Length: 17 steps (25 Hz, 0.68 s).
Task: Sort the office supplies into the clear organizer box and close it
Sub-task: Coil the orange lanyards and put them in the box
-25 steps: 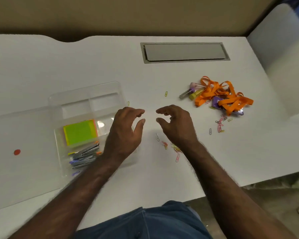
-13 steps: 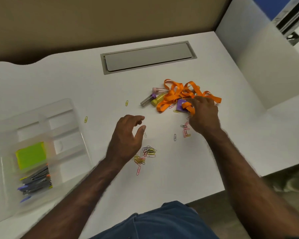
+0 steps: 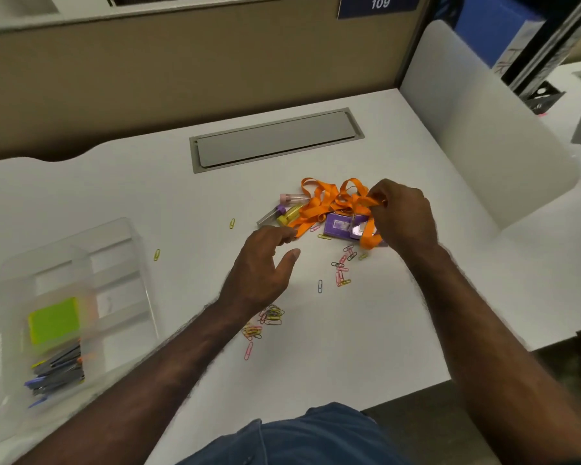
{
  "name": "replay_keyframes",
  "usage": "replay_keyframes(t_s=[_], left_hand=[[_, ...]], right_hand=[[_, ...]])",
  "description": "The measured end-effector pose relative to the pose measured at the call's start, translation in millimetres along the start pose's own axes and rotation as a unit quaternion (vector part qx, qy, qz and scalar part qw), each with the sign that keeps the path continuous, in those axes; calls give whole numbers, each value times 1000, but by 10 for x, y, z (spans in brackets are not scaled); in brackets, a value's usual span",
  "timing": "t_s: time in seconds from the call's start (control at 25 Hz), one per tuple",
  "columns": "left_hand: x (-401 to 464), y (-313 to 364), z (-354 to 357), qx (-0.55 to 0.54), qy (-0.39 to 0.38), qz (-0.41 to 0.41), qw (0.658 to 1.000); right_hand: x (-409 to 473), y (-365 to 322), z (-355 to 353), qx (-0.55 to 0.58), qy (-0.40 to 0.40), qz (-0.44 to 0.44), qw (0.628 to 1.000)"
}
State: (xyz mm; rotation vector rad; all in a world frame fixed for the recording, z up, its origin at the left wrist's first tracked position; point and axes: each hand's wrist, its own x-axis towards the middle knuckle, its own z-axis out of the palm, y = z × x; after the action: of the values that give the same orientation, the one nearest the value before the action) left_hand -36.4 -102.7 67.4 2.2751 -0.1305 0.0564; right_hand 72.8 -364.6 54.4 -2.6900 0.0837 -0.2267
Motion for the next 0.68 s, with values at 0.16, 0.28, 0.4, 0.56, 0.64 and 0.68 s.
replay_keyframes(t_s=[0.16, 0.28, 0.4, 0.56, 0.64, 0.68], left_hand=[[235, 215, -102, -5, -1, 39, 999], [459, 443, -137, -16, -15, 24, 999], [657, 739, -168, -45, -26, 18, 999], [794, 982, -218, -101, -23, 71, 992], [833, 969, -236, -116, -11, 56, 992], [840, 923, -252, -140, -11, 36, 989]], right_hand=[[129, -431, -645, 124, 91, -42, 987], [119, -831, -1130, 209, 78, -76, 972], [29, -1210, -1504, 313, 26, -113, 943], [-112, -1591, -1777, 448, -58, -170, 876], [-117, -1672, -1804, 485, -80, -184, 851], [-97, -1681, -1793, 493, -82, -184, 846]])
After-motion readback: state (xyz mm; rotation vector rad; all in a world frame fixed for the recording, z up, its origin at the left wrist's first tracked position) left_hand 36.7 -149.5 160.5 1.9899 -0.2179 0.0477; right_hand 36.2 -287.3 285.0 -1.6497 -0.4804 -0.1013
